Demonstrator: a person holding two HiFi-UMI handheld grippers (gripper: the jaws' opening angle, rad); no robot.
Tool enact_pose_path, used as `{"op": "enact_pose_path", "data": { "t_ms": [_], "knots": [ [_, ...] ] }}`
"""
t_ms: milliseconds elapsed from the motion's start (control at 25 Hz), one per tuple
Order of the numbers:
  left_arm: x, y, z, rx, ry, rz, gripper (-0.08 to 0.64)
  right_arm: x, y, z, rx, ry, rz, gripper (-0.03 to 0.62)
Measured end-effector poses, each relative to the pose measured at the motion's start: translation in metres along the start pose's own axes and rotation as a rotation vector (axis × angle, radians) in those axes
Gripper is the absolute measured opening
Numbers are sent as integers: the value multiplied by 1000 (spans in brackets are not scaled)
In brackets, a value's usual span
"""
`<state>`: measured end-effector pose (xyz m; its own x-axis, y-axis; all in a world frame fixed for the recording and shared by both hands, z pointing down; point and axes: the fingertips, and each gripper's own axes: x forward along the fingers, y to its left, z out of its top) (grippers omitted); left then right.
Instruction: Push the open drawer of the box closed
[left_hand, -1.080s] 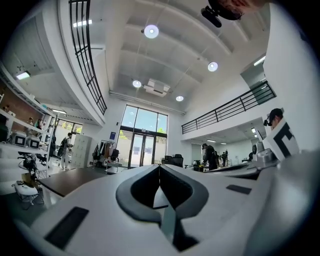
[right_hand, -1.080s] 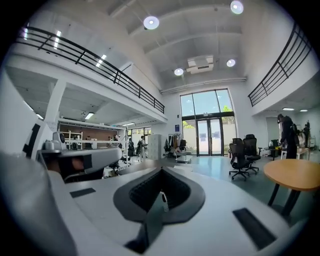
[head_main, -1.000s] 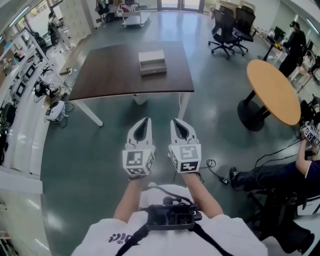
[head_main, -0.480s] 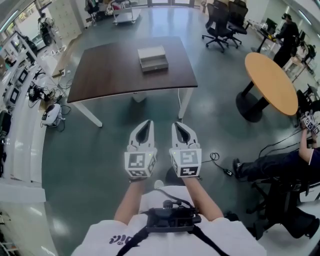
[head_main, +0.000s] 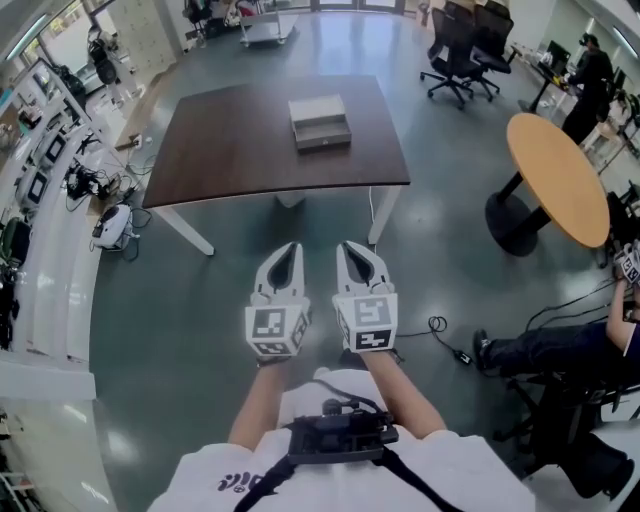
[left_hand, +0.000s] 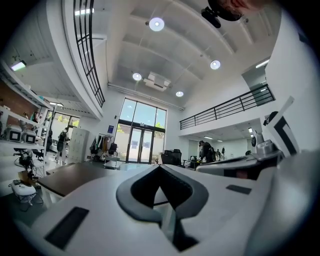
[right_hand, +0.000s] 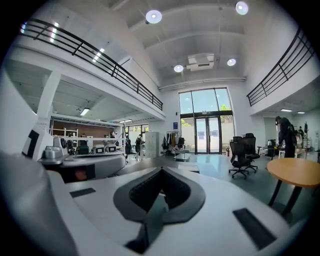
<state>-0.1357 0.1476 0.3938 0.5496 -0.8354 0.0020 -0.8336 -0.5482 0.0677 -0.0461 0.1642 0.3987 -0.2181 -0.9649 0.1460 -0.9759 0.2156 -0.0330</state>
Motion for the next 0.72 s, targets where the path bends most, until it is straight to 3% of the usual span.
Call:
{"op": "enact_pose_path", "data": {
  "t_ms": [440,720],
  "knots": [
    [106,-8,20,-18,-38,8,10,61,-94,33,6,-52,-22,-2],
    [162,-35,24,-25,-62,-8,10,82,-146,35,23,-72,22,-2]
  ]
}}
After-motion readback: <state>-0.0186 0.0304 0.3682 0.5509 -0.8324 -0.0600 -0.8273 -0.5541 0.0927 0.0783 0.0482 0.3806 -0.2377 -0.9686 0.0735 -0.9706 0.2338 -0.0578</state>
